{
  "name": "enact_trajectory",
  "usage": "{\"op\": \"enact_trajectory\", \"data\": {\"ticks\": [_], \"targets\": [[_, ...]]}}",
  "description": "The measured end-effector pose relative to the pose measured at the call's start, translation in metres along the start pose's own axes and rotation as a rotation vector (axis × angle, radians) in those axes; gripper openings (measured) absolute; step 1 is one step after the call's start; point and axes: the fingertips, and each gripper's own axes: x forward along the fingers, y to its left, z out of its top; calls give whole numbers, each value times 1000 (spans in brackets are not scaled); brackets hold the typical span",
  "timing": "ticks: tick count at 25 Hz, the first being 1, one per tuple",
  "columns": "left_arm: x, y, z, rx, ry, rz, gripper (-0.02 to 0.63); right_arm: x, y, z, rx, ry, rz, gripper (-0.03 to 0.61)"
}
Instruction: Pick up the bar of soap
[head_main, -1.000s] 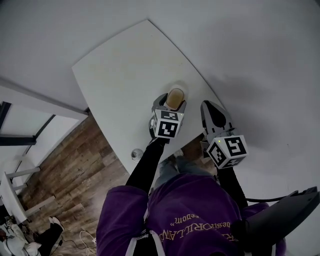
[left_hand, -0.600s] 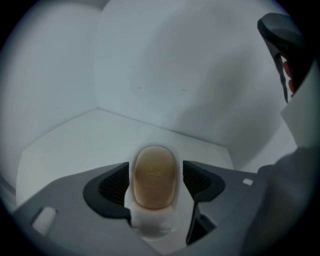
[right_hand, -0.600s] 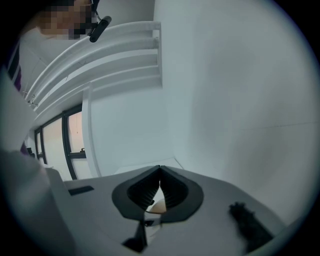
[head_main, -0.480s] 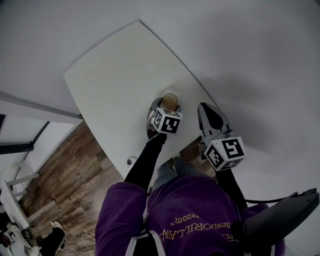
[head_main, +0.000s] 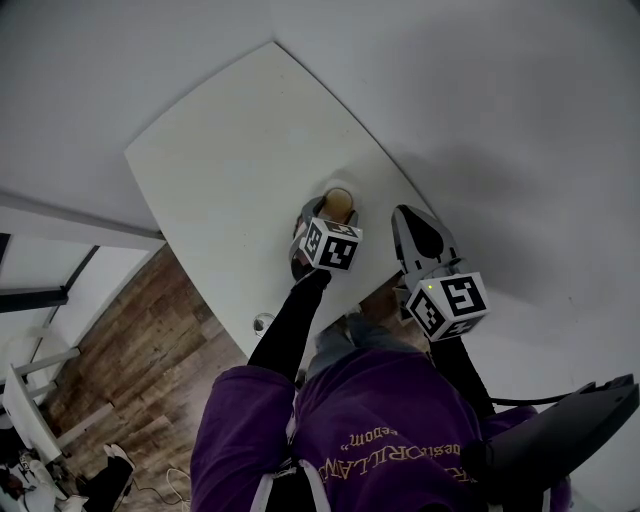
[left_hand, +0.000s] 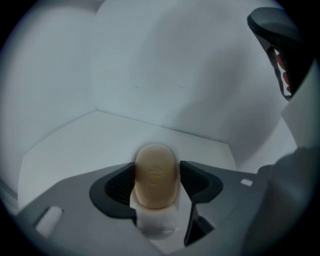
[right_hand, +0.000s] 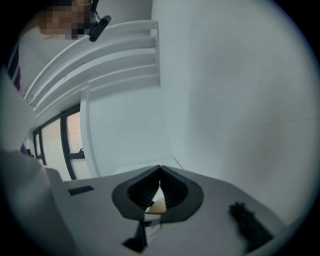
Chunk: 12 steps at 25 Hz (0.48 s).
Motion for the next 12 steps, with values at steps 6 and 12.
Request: {"op": "enact_trajectory", "data": {"ticks": [6,12], "targets": [[-2,0,0,-65,30,-64,261,-3,1,0,-3,-1,-3,9],[-8,0,-2,-56,-4,-28,259,-10,5,0,-7,-6,-6,9]]}}
